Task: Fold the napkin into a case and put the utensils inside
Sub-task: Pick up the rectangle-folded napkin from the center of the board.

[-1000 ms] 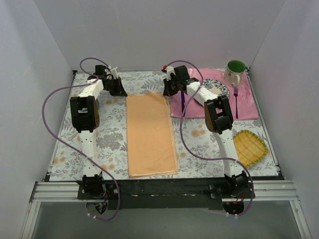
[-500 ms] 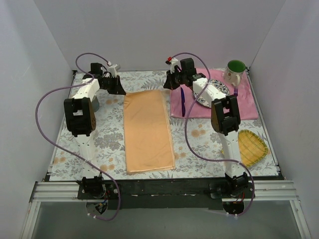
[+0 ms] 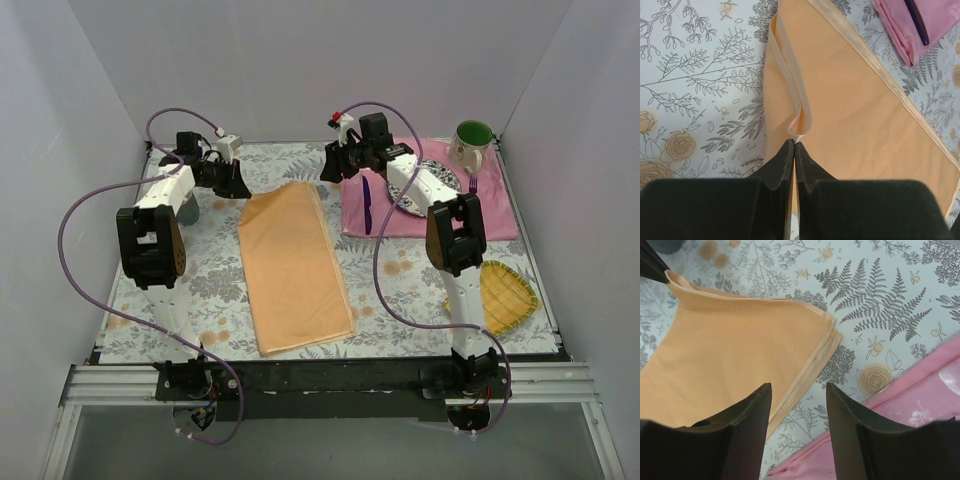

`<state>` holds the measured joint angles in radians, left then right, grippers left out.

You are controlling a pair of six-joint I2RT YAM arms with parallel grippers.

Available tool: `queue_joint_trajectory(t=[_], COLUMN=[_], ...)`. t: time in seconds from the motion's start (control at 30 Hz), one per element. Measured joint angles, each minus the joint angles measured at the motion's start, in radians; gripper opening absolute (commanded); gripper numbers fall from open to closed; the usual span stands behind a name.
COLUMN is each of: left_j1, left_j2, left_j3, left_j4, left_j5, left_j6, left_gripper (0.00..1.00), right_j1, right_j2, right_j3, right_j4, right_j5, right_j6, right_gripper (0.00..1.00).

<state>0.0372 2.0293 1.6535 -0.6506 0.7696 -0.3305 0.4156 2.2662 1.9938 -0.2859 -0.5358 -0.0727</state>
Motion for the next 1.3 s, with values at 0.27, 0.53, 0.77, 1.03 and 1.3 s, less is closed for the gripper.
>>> queue_joint_trajectory(t=[0.27, 0.53, 0.77, 1.03, 1.3], left_j1=[0.0, 0.0, 0.0, 0.0, 0.0], left_j2=[0.086, 0.092, 0.092, 0.094, 0.126], left_j3=[0.028, 0.059, 0.063, 0.064, 0.085], left_j4=[0.008, 0.009, 0.013, 0.023, 0.029], left_j5=[-0.011, -0.007, -0.005, 0.002, 0.004], left_j6=[-0.024, -0.04, -0.043, -0.049, -0.055], left_gripper=[0.0, 0.0, 0.0, 0.0, 0.0], right_j1=[0.01, 0.018, 0.042, 0.066, 0.079], right_j2=[0.195, 0.28, 0.322, 0.342, 0.343], right_j3=[0.111, 0.138, 0.163, 0.185, 0.204], right_j4=[0.039, 0.113, 0.188, 0.215, 0.213], right_j5=[0.063, 0.133, 0.147, 0.153, 0.153], right_j6=[-0.001, 0.014, 0.031, 0.044, 0.047], right_gripper=[0.55, 0.61, 0.6, 0.48, 0.4])
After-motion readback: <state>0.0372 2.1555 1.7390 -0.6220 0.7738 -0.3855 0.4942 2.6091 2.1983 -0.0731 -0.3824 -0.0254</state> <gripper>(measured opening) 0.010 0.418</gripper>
